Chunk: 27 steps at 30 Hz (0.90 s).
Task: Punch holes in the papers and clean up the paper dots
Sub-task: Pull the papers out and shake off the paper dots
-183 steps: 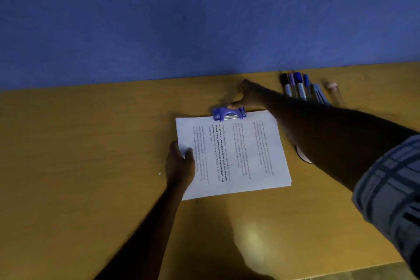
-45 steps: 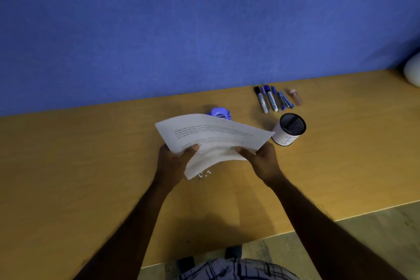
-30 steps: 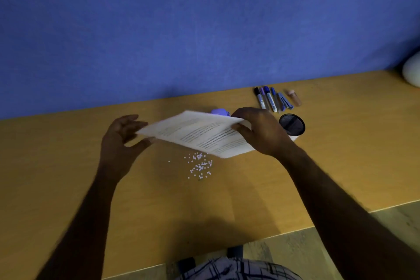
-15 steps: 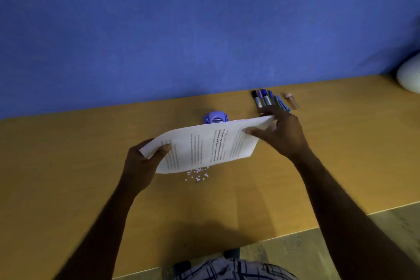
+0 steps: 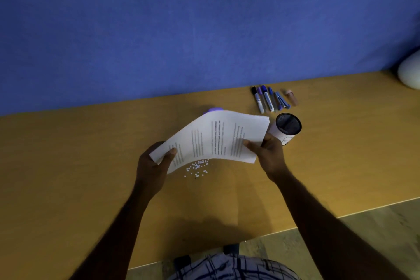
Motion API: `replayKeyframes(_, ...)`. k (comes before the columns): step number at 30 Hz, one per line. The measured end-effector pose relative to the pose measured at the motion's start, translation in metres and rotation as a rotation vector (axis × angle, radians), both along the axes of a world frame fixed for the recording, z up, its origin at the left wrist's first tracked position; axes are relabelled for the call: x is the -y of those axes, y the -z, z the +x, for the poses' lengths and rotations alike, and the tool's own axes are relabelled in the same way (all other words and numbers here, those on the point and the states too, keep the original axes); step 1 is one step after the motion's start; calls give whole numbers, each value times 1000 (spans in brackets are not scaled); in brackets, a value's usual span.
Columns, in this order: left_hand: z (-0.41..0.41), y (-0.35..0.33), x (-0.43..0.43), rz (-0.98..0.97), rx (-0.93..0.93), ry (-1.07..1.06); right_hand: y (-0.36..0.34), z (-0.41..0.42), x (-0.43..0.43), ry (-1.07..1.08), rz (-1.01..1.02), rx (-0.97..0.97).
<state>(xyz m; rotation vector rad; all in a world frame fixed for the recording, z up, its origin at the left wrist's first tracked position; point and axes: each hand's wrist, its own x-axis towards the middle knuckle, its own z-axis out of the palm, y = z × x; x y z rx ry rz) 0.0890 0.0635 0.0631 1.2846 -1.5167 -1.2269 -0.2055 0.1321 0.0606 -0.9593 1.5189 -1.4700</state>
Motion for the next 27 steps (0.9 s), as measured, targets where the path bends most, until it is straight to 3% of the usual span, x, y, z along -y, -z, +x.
replayKeyframes(4,-5,17,-14,47,5,-33,16,7,-4,-2,79,18)
replayKeyframes(13,-9,20,-16,25,27,-126,9,9,-6,-10,-23,96)
replayKeyframes(19,-10,33,-13,74,32,-176,18,8,-3,40,30,77)
replayKeyframes(27,-6,3,13,-95,65,-160,-2,-7,2,36,-53,132)
